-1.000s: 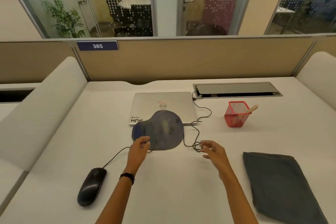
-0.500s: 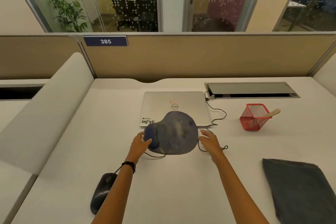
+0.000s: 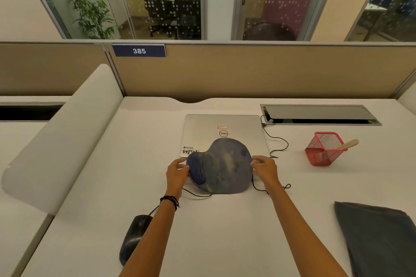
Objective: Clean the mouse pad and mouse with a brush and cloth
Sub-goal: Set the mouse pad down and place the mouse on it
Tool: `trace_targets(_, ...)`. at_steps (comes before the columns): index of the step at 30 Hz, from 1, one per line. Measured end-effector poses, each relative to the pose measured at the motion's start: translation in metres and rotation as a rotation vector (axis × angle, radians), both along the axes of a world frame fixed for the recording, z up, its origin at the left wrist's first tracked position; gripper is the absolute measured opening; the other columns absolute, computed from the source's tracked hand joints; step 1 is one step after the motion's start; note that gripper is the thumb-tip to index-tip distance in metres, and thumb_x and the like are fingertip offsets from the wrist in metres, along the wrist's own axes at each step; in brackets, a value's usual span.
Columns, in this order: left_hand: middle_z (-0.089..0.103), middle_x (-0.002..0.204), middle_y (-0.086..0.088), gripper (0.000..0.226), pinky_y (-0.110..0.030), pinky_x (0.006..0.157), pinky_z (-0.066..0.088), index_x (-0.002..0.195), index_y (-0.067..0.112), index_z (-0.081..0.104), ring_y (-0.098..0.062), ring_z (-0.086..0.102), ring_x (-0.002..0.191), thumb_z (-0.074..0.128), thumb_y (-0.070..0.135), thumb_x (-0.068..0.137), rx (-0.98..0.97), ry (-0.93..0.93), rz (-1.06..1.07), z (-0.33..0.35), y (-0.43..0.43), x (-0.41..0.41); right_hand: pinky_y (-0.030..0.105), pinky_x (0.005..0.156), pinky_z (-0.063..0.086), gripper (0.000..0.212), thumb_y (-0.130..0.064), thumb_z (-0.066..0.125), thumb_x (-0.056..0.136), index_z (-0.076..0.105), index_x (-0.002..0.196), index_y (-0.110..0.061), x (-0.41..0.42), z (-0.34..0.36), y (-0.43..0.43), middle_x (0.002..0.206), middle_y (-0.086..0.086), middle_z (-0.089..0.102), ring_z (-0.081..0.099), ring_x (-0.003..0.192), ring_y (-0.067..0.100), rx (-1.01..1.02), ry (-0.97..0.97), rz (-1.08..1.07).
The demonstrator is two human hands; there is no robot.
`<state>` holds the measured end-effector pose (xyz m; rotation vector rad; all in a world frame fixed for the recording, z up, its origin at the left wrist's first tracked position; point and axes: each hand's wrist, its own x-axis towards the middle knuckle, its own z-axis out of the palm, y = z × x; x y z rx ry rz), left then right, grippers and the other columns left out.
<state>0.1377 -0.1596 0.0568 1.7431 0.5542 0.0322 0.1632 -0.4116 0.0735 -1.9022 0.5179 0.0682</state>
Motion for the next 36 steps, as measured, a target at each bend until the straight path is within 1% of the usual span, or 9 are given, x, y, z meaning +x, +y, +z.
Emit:
trace_targets(3,0.064,0.111,-0.015,0.026,-0.032,0.078,0.054,0.115,0.003,0.059,-0.028,0.060,0.097,0.055,0.003,0.090,0.017,-0.029,-0.020,0.004,-0.002,0.001,0.043,0.090,0.053,0.022,0.001,0.058,0.080,0.069,0.098,-0.004,0.000,0.003,0.001,0.091,0.008,0.067,0.062,0.091,0.025,0.000,-0.044,-0.013)
trace_targets(10,0.064,0.110,-0.012,0.027,-0.028,0.077,0.053,0.117,0.004,0.060,-0.024,0.059,0.093,0.056,0.005,0.090,0.041,-0.109,-0.063,0.016,-0.006,-0.010,0.039,0.085,0.055,0.022,0.003,0.061,0.078,0.070,0.096,-0.005,-0.008,0.009,-0.005,0.083,0.010,0.067,0.063,0.081,0.024,-0.002,-0.052,0.033)
trace_targets(14,0.065,0.105,-0.010,0.024,-0.027,0.075,0.054,0.113,0.006,0.062,-0.027,0.061,0.096,0.058,0.005,0.090,0.039,-0.141,-0.092,0.020,-0.001,-0.021,0.030,0.074,0.055,0.026,0.004,0.063,0.077,0.068,0.101,-0.004,-0.023,0.014,-0.012,0.081,0.011,0.066,0.062,0.074,0.021,0.030,-0.048,0.070)
trace_targets(17,0.066,0.106,-0.012,0.024,-0.034,0.079,0.056,0.112,0.006,0.063,-0.030,0.062,0.096,0.059,0.006,0.089,0.042,-0.144,-0.114,0.020,0.004,-0.033,0.017,0.059,0.053,0.027,0.005,0.063,0.076,0.066,0.102,-0.002,-0.038,0.018,-0.020,0.073,0.009,0.065,0.062,0.066,0.018,0.061,-0.050,0.124)
trace_targets(19,0.066,0.106,-0.012,0.024,-0.036,0.079,0.056,0.112,0.007,0.063,-0.029,0.062,0.096,0.060,0.008,0.089,0.045,-0.132,-0.119,0.020,0.007,-0.042,0.015,0.055,0.052,0.026,0.005,0.063,0.077,0.065,0.102,-0.003,-0.050,0.022,-0.025,0.072,0.008,0.065,0.063,0.064,0.016,0.080,-0.027,0.158)
trace_targets(21,0.066,0.105,-0.011,0.024,-0.031,0.076,0.056,0.112,0.007,0.063,-0.029,0.063,0.095,0.061,0.009,0.088,0.042,-0.134,-0.134,0.020,0.009,-0.051,0.016,0.055,0.052,0.025,0.005,0.063,0.078,0.064,0.101,-0.005,-0.060,0.026,-0.028,0.075,0.009,0.065,0.063,0.065,0.016,0.101,0.001,0.181)
trace_targets(23,0.066,0.104,-0.010,0.025,-0.024,0.071,0.055,0.113,0.008,0.063,-0.027,0.063,0.094,0.062,0.010,0.088,0.026,-0.140,-0.161,0.021,0.011,-0.061,0.012,0.050,0.050,0.024,0.005,0.062,0.079,0.064,0.100,-0.008,-0.071,0.029,-0.030,0.076,0.009,0.065,0.063,0.066,0.015,0.105,0.013,0.200)
trace_targets(28,0.064,0.097,-0.004,0.020,-0.012,0.060,0.052,0.108,0.013,0.061,-0.019,0.063,0.087,0.062,0.010,0.088,0.001,-0.114,-0.195,0.025,0.013,-0.085,0.016,0.060,0.054,0.025,0.005,0.061,0.080,0.065,0.100,-0.009,-0.096,0.028,-0.038,0.071,0.004,0.065,0.063,0.066,0.014,0.106,-0.004,0.243)
trace_targets(36,0.066,0.096,-0.008,0.020,-0.016,0.063,0.055,0.107,0.014,0.061,-0.024,0.064,0.089,0.062,0.007,0.087,-0.034,-0.051,-0.246,0.025,0.017,-0.112,0.016,0.059,0.053,0.028,0.008,0.061,0.079,0.065,0.100,-0.010,-0.129,0.024,-0.045,0.072,0.007,0.065,0.064,0.063,0.010,0.163,0.021,0.290)
